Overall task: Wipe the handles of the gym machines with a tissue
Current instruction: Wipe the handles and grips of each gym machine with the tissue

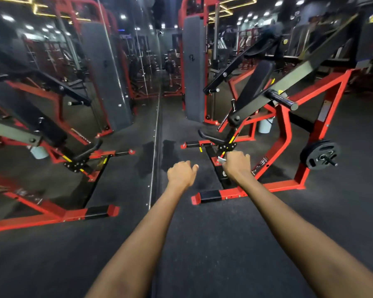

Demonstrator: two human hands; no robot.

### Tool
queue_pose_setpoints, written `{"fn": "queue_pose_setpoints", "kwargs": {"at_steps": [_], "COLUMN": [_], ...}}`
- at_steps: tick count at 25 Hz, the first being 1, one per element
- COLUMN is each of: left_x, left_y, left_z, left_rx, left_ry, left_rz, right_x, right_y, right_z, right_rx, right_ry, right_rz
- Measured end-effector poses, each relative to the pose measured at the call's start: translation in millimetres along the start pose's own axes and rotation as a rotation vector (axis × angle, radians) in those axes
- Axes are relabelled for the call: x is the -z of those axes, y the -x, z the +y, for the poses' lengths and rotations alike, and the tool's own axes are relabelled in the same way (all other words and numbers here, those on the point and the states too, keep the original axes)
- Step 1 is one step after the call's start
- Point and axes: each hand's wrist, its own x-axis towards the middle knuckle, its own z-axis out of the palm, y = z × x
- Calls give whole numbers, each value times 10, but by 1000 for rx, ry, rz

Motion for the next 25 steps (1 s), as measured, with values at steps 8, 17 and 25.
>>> {"fn": "queue_pose_setpoints", "kwargs": {"at_steps": [8, 17, 25], "left_x": [-250, -423, -849], "left_y": [-2026, -4789, -7133], "left_z": [70, -370, -593], "left_rx": [-64, -125, -149], "left_ry": [37, -26, 0], "left_rz": [3, 5, 9], "right_x": [-640, -1444, -2416], "right_y": [-1831, -4461, -6624], "right_z": [-39, -443, -602], "right_rx": [4, -24, -33], "right_ry": [64, 54, 43], "right_rz": [-10, -57, -73]}}
